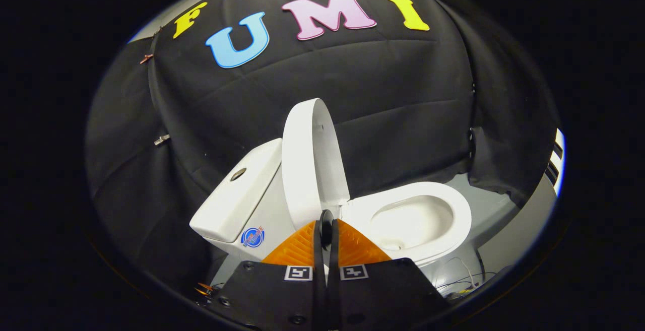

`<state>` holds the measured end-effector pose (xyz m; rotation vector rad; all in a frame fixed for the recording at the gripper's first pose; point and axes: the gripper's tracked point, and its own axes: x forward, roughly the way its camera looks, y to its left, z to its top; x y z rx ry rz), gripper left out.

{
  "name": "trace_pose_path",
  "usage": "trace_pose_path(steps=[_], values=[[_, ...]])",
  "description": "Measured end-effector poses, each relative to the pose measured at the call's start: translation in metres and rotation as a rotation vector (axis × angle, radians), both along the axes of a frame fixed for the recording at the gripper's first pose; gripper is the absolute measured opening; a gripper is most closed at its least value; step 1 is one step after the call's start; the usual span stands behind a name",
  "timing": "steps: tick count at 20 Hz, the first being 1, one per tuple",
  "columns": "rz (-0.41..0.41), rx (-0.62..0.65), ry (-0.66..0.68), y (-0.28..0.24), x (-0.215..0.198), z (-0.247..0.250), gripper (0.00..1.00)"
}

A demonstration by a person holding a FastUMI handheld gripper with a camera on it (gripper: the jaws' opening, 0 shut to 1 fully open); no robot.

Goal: Open the toilet lid.

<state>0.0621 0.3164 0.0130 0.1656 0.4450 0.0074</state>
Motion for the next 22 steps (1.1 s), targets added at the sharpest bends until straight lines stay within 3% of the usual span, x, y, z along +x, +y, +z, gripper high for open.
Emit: trace_pose_path(steps=[22], values=[[-0.007, -0.233, -0.035, 0.095, 0.004, -0.015, 0.09]])
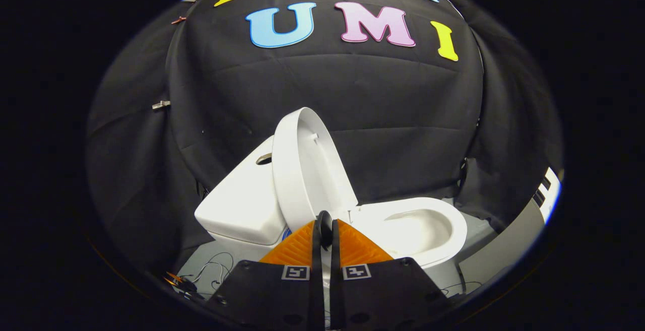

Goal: Open the toilet lid.

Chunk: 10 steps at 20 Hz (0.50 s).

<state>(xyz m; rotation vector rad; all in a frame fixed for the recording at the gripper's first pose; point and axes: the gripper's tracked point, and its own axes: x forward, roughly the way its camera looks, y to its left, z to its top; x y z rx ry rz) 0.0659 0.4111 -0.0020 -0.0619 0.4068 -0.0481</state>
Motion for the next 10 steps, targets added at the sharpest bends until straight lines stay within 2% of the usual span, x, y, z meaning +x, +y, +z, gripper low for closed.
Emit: trace_pose_path(steps=[7, 9, 10], values=[[0.005, -0.017, -0.001, 0.002, 0.002, -0.001, 0.13], [0.066, 0.014, 0.029, 0.012, 0.003, -0.008, 0.21], [0.11, 0.032, 0.051, 0.019, 0.003, -0.013, 0.46]])
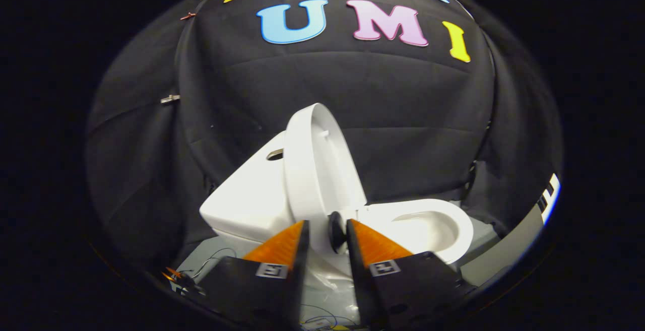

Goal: Open the toilet lid.

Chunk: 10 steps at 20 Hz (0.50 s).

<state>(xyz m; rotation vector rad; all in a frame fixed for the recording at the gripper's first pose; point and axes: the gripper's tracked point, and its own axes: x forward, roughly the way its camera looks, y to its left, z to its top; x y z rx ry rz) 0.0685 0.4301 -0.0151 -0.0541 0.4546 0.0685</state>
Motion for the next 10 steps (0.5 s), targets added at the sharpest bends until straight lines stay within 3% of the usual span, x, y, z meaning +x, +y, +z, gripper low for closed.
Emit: trace_pose_path(steps=[2, 10], values=[[-0.023, -0.025, 0.005, -0.014, -0.003, -0.008, 0.97], [-0.009, -0.036, -0.03, -0.025, 0.005, 0.01, 1.0]])
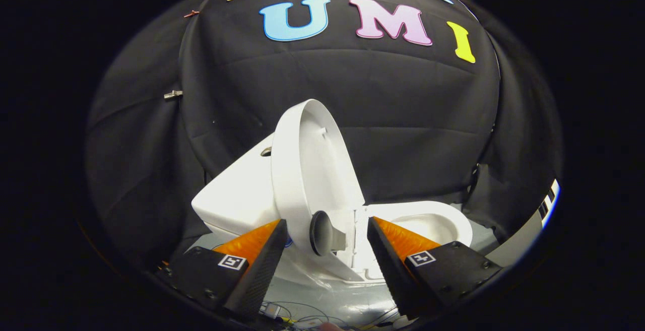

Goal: Open the toilet lid.

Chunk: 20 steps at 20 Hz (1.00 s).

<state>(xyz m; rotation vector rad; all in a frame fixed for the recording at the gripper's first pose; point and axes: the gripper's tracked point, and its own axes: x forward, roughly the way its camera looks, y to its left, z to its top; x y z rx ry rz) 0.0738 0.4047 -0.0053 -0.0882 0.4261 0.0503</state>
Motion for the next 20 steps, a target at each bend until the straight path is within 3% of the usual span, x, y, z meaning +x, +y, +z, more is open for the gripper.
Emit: trace_pose_path(steps=[6, 10, 20], values=[[0.056, 0.027, -0.076, -0.004, -0.008, 0.047, 1.0], [0.075, 0.067, -0.118, -0.034, -0.012, 0.074, 1.0], [-0.02, 0.05, -0.198, -0.208, -0.005, 0.094, 0.99]])
